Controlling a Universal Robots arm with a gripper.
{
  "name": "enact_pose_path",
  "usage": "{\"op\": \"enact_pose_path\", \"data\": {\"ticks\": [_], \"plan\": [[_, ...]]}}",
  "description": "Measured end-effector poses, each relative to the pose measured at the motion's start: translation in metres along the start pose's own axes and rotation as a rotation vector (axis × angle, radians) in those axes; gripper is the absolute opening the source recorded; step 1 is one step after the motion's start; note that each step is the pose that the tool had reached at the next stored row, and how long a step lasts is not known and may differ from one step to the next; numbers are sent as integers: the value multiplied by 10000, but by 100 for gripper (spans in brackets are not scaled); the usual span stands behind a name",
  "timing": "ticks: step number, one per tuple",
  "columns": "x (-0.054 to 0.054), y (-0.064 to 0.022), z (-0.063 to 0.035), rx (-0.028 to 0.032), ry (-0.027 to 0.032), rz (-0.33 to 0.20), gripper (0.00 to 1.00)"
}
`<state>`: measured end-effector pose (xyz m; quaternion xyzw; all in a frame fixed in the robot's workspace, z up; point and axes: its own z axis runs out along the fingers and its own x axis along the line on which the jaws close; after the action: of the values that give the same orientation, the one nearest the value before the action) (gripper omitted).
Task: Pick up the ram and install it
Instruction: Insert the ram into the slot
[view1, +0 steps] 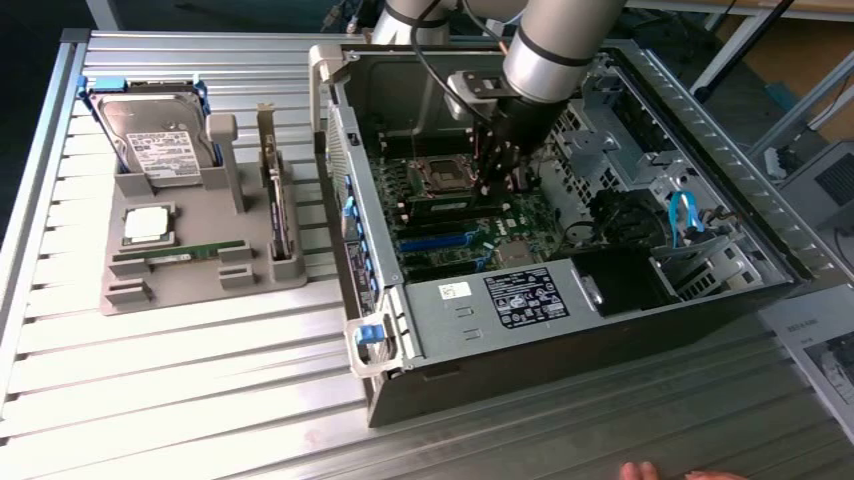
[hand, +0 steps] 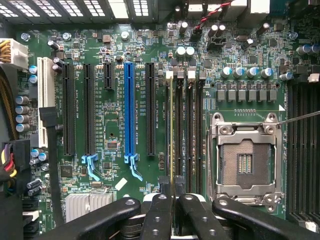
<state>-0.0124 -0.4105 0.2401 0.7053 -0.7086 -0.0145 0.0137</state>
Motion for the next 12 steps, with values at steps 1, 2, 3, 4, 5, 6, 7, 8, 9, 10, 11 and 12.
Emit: {"op": "enact_pose_path", "data": {"ticks": [1, 2, 3, 4, 5, 6, 7, 8, 9, 10, 11, 12], "plan": [[0, 0, 3, 1, -1, 0, 12], [0, 0, 5, 1, -1, 1, 12], [0, 0, 7, 1, 1, 1, 12], [0, 0, 7, 1, 1, 1, 12], [0, 0, 8, 1, 0, 1, 12], [0, 0, 9, 1, -1, 1, 12], [0, 0, 11, 2, -2, 1, 12], [0, 0, 13, 2, -2, 0, 12], [0, 0, 14, 2, -1, 0, 12], [0, 0, 14, 1, 0, 1, 12], [0, 0, 14, 1, 1, 1, 12], [0, 0, 16, 1, 0, 1, 12]]}}
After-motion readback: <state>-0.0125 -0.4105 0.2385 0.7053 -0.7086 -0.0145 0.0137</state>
